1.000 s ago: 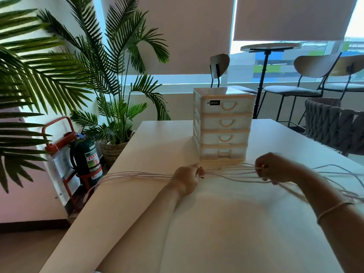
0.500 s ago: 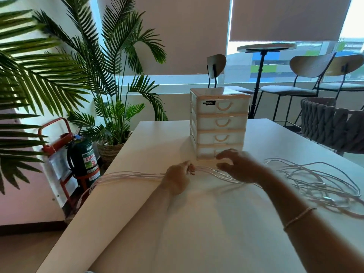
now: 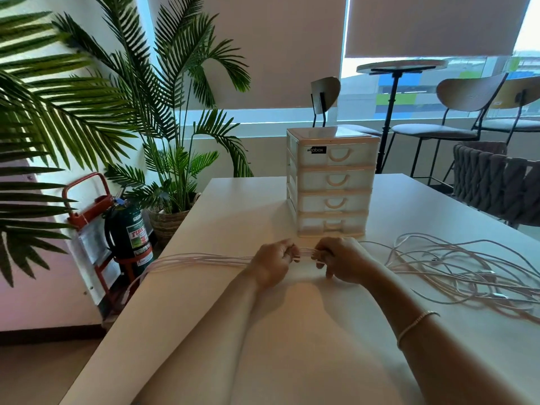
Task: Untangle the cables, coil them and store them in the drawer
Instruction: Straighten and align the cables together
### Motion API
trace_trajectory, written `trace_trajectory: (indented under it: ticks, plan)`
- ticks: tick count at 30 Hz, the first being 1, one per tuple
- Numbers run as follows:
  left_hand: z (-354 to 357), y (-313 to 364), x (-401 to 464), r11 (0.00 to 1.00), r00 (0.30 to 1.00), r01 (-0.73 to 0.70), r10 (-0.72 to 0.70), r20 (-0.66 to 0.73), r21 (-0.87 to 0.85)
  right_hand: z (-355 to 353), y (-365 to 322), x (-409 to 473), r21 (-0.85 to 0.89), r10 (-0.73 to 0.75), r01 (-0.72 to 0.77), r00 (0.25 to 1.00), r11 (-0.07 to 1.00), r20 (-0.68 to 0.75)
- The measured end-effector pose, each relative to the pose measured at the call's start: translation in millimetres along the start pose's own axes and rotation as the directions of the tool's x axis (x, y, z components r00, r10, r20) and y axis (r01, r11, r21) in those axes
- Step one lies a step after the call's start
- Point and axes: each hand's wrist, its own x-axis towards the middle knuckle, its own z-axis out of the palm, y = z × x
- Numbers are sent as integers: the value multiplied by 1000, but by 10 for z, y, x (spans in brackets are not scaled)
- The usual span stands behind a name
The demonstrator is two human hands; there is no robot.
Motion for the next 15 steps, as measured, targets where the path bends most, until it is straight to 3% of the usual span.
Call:
trace_trajectory:
  ticks: [8,15]
  plan:
    - [13,63,-10,998,996,-40,43,-77,44,-76,12,-54,107,37,-58,982,993,187]
    - [-5,25,9,999,998,-36,36,-42,23,-68,36,-38,96,21,-20,1000,995,-11]
